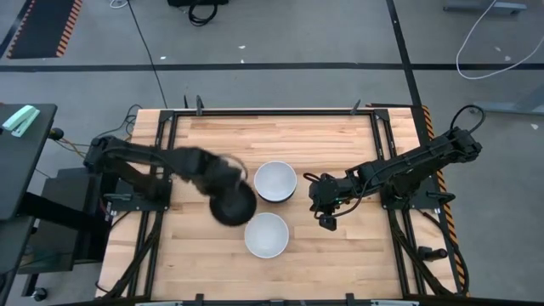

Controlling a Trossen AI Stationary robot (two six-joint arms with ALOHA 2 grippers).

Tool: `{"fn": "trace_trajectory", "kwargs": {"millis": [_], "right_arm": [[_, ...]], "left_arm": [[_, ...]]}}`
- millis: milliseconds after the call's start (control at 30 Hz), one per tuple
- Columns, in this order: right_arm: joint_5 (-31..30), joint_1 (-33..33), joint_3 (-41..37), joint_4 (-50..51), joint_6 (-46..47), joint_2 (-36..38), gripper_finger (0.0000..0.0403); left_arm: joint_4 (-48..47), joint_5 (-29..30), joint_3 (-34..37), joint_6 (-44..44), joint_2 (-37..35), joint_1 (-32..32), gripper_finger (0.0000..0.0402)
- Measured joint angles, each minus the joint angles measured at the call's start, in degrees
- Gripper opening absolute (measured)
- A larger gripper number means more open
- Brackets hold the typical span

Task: Nest bowls inside each other
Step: Stack the black bowl on top of the stacked bowls

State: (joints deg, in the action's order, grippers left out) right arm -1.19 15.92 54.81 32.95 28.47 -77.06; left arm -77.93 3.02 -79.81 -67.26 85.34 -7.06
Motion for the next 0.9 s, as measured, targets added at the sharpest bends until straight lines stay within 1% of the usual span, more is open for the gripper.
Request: {"fn": "trace_trajectory", "kwargs": {"millis": [67, 233, 467, 533, 633, 767, 900], "right_arm": [[0.0, 0.0, 0.0, 0.1, 0.0, 0.0, 0.0009], [0.0, 0.02, 0.0, 0.37, 0.26, 0.0, 0.001], [0.0, 0.02, 0.0, 0.39, 0.28, 0.0, 0.0008], [0.0, 0.02, 0.0, 0.39, 0.28, -0.02, 0.0009], [0.0, -0.02, -0.02, 0.39, 0.31, -0.02, 0.001], [0.0, -0.02, -0.03, 0.8, 1.23, -0.02, 0.0008], [0.0, 0.17, -0.04, 1.59, 1.54, -0.02, 0.0007]], "left_arm": [[-0.05, 1.31, -2.87, 3.63, 0.0, 3.49, 0.001], [1.95, 1.42, -8.96, 13.13, 0.16, 12.18, 0.001], [10.03, -3.45, -12.84, 21.73, 0.55, 21.64, 0.001], [11.53, -4.46, -14.22, 23.31, 1.75, 23.41, 0.001], [10.95, -6.25, -16.48, 25.91, 4.87, 24.86, 0.001], [10.12, -10.27, -19.14, 28.96, 10.22, 25.28, 0.001], [9.58, -13.96, -20.35, 31.31, 14.85, 25.26, 0.001]]}}
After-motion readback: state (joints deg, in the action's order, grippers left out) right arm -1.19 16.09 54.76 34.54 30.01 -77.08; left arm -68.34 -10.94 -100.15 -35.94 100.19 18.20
